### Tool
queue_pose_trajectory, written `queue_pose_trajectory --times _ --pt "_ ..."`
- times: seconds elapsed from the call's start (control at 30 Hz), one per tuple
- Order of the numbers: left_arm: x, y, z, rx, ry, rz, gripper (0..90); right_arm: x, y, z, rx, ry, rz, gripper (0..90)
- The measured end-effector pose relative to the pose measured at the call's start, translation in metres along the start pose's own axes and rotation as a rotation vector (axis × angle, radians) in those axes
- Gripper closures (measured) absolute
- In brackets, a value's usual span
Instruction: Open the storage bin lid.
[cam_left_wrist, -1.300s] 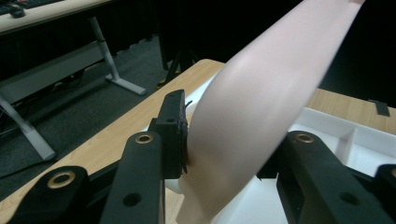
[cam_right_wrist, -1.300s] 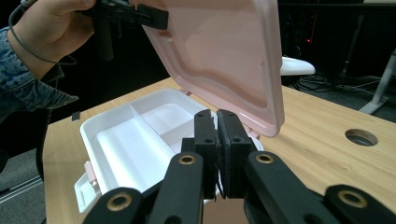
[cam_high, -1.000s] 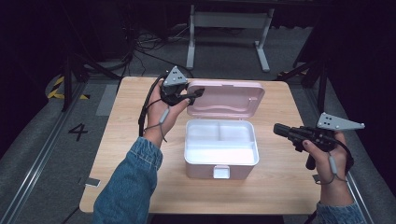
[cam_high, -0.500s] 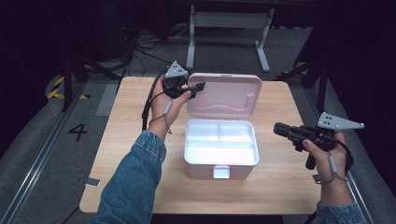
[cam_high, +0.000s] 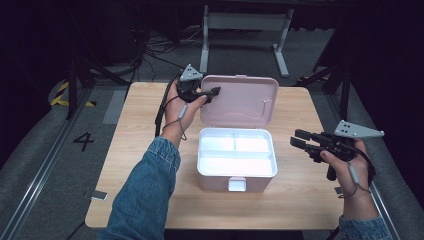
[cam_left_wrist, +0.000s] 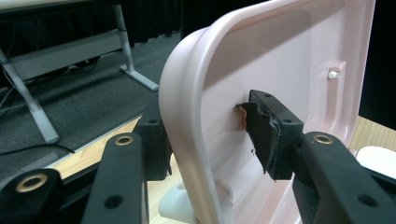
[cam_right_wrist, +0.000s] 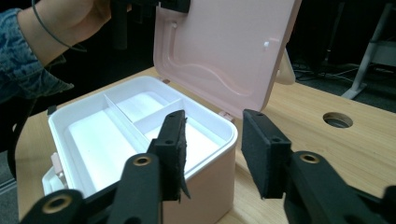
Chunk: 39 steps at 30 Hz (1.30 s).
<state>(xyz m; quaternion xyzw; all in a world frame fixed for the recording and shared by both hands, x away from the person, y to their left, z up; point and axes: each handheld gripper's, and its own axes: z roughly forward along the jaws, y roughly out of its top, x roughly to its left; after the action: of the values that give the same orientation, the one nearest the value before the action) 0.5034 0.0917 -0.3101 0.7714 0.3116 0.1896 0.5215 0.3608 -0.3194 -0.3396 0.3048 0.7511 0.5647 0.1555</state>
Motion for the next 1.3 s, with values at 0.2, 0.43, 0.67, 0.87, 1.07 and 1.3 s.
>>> queue_pose_trajectory --times 0.2,0.43,0.67,0.87,1.07,1.3 --pt "0.006 0.000 0.007 0.022 0.004 -0.024 52.1 0.000 -0.002 0.004 0.034 0.001 -0.006 58.1" --pt "0.010 -0.003 0.019 0.035 0.032 -0.049 47.4 -0.003 -0.004 0.004 0.022 -0.008 0.014 56.0" --pt "0.020 -0.010 0.029 0.040 0.011 -0.076 45.7 -0.005 -0.005 0.004 0.020 -0.013 0.018 56.0" --pt "0.025 -0.018 0.039 0.050 0.022 -0.112 43.8 -0.006 -0.007 0.005 0.027 -0.017 0.019 56.1" --pt "0.029 -0.023 0.044 0.094 0.036 -0.125 43.8 -0.006 -0.007 0.005 0.026 -0.016 0.025 56.1" --pt "0.035 -0.029 0.052 0.130 0.033 -0.161 43.8 -0.007 -0.007 0.005 0.024 -0.016 0.020 56.0"
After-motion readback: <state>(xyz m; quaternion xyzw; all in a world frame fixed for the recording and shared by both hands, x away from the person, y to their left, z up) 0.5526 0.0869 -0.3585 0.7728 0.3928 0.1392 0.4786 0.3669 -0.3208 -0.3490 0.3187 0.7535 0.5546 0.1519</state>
